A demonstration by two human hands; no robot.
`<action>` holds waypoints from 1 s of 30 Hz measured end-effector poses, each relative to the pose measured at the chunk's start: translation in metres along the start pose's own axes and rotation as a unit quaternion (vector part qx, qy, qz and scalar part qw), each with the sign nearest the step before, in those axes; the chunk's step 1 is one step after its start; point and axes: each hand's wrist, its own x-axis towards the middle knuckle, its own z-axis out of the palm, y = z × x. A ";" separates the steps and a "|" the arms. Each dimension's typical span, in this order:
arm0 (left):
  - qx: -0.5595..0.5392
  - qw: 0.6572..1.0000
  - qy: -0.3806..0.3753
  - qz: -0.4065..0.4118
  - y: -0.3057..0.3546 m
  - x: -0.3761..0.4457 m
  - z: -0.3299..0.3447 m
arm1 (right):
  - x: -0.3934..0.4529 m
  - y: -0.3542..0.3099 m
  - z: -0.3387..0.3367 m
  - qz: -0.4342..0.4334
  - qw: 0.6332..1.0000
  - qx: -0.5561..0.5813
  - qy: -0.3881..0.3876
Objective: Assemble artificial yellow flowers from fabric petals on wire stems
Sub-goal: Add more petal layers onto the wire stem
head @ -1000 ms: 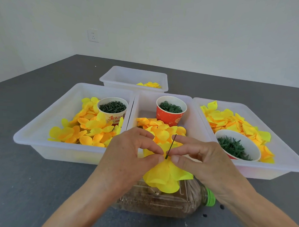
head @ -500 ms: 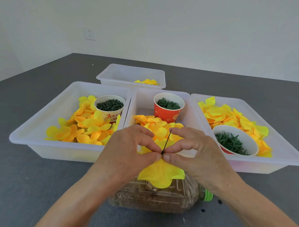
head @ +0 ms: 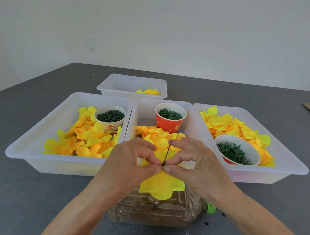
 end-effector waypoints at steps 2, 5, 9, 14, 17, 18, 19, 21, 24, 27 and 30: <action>0.003 1.000 0.007 0.000 0.001 -0.001 0.000 | 0.000 0.000 0.000 0.004 1.000 0.002 -0.007; 0.001 1.000 0.007 -0.002 0.002 0.000 -0.002 | 0.001 -0.002 -0.001 0.005 1.000 0.007 -0.021; -0.007 1.000 -0.003 0.001 0.005 0.002 -0.002 | 0.007 -0.001 -0.011 0.029 0.993 0.107 -0.036; -0.032 0.999 -0.028 0.003 0.009 0.006 -0.002 | 0.045 0.031 -0.056 0.087 0.976 0.069 0.188; -0.036 0.999 -0.025 0.011 0.011 0.011 -0.001 | 0.074 0.068 -0.093 0.130 0.939 -0.132 0.290; -0.044 0.999 -0.020 0.010 0.011 0.012 0.000 | 0.082 0.081 -0.103 0.154 0.923 -0.185 0.300; -0.053 0.998 -0.011 0.010 0.012 0.014 0.001 | 0.089 0.092 -0.113 0.178 0.909 -0.227 0.302; -0.069 0.998 0.006 0.013 0.014 0.018 0.004 | 0.099 0.109 -0.125 0.229 0.880 -0.302 0.286; -0.078 0.997 0.017 0.017 0.017 0.023 0.007 | 0.111 0.127 -0.132 0.309 0.844 -0.383 0.211; -0.083 0.996 0.026 0.010 0.017 0.025 0.009 | 0.117 0.136 -0.130 0.336 0.850 -0.362 0.183; -0.090 0.995 0.034 0.003 0.016 0.027 0.010 | 0.121 0.134 -0.126 0.310 0.864 -0.344 0.199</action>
